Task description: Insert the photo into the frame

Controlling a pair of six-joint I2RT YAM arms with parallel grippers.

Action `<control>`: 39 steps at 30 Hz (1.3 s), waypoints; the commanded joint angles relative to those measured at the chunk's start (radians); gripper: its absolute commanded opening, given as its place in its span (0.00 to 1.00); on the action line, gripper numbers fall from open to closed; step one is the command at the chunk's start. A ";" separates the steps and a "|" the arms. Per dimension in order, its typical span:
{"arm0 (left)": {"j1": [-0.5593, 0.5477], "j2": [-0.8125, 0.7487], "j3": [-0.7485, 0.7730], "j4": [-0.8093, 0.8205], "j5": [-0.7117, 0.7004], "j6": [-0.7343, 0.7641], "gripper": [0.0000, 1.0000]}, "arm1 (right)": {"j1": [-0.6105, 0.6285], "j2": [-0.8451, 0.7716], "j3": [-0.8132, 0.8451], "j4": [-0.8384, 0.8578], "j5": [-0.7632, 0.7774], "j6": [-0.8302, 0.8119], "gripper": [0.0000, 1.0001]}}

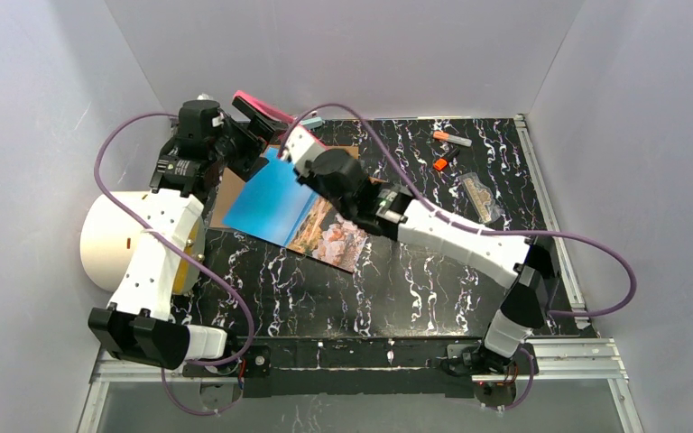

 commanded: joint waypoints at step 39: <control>-0.008 0.082 -0.398 0.277 0.078 0.330 0.98 | -1.106 -0.338 -0.815 0.200 -1.287 0.864 0.11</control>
